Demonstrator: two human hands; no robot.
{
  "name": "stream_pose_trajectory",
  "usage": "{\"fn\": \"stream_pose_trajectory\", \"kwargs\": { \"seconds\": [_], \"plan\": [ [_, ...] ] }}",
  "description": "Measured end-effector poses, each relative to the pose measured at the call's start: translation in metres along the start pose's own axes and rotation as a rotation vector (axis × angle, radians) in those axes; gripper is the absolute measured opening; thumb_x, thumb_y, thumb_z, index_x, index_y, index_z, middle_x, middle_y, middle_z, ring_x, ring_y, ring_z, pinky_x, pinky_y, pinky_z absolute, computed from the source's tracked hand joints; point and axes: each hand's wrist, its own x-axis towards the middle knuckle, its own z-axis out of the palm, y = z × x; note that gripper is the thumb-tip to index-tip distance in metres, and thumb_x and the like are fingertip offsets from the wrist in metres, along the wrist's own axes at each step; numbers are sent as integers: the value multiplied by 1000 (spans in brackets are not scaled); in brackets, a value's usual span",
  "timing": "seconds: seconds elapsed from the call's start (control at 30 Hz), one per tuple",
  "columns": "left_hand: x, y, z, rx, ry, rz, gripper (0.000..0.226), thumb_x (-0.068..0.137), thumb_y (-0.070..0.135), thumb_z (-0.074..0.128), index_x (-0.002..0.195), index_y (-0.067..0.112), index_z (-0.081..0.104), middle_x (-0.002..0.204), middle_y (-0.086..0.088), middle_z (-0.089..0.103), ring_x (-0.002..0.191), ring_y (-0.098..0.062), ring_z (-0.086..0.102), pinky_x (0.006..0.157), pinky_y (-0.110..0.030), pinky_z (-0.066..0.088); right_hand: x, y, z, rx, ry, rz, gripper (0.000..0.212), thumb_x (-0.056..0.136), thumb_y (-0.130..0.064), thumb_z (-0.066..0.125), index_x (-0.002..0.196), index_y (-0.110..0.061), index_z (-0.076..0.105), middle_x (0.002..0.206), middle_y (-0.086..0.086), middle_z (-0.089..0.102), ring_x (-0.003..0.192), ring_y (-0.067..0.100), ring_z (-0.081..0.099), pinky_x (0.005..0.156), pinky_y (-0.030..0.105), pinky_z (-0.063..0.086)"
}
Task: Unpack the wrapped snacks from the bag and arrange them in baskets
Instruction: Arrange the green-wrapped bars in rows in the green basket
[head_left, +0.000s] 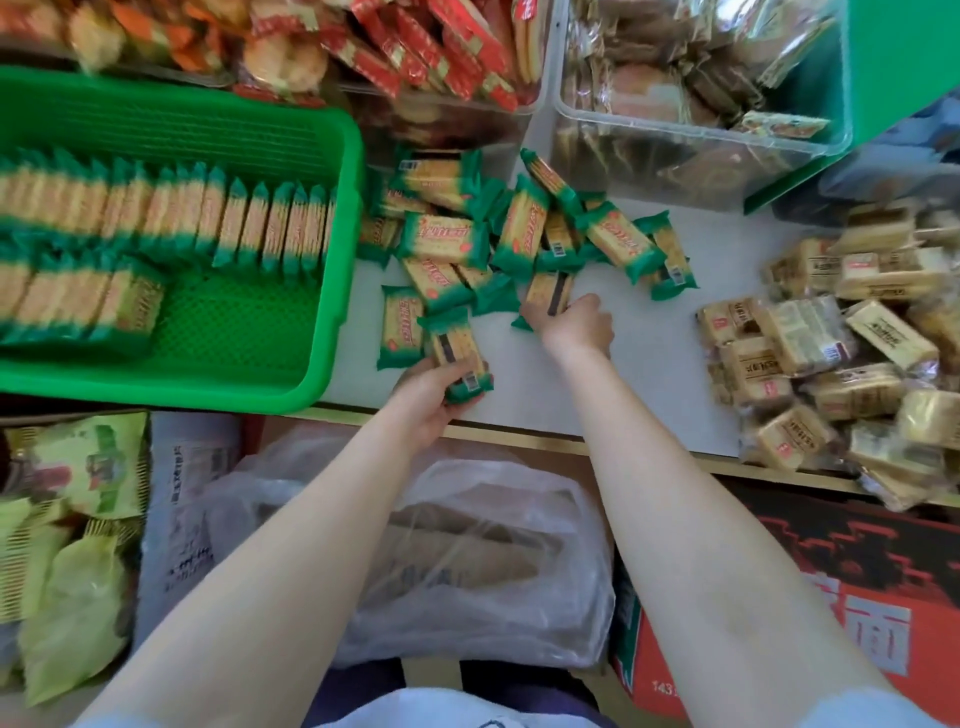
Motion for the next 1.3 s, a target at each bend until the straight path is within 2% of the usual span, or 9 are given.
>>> {"fn": "stream_pose_trajectory", "kwargs": {
  "seconds": [0.2,0.33,0.43,0.57,0.67,0.77,1.0,1.13,1.3],
  "plan": [
    [-1,3,10,174,-91,13,27,95,17,65,121,16,61,116,-9,73,112,-25,67,100,-42,52,-22,36,-17,-198,63,-81,75,78,-43,78,132,-6,43,132,13,46,120,34,52,82,43,48],
    [2,-6,33,167,-142,-19,51,87,44,69,129,16,60,123,-7,70,115,-23,65,102,-38,50,-42,49,-39,79,-20,-119,45,85,-45,72,108,-13,50,111,6,59,92,22,56,70,30,40],
    [5,-13,51,162,-216,-15,70,77,63,64,134,22,59,124,-3,70,116,-22,65,103,-38,49,-53,41,-56,33,-159,-278,47,86,-59,67,106,-17,59,98,-3,63,89,15,58,71,30,42],
    [11,-12,59,87,-116,26,48,91,42,68,131,18,58,114,-7,75,109,-24,69,99,-41,53,-15,27,-90,86,172,-331,34,94,-47,62,101,-14,63,101,2,65,92,19,61,69,28,43],
    [14,-7,60,75,-105,44,32,95,31,67,121,15,61,110,-10,75,105,-24,71,90,-36,57,29,13,-99,51,343,-300,39,93,-42,63,116,-10,60,125,11,55,119,29,50,89,35,42],
    [17,-8,62,77,-116,37,37,92,24,70,125,11,61,114,-10,74,107,-23,70,85,-35,57,58,5,-95,-91,275,-188,65,90,-56,62,134,-10,48,140,16,44,133,34,38,103,45,37],
    [19,-12,70,110,-100,25,44,89,22,73,129,9,60,116,-10,73,109,-25,69,88,-37,57,61,13,-95,-174,102,-164,102,75,-74,68,145,-7,36,148,14,40,136,35,33,106,51,34],
    [15,-13,69,129,-93,26,42,89,22,73,128,11,60,117,-9,73,110,-24,69,90,-37,57,47,25,-83,-227,34,-159,108,72,-80,65,143,-3,39,144,18,40,135,35,34,107,46,34],
    [4,-9,54,131,-77,64,39,91,22,70,127,12,60,117,-10,73,110,-25,69,93,-39,56,25,39,-59,40,50,-222,90,73,-56,81,132,-4,36,133,15,49,124,33,49,97,42,46]
  ]
}}
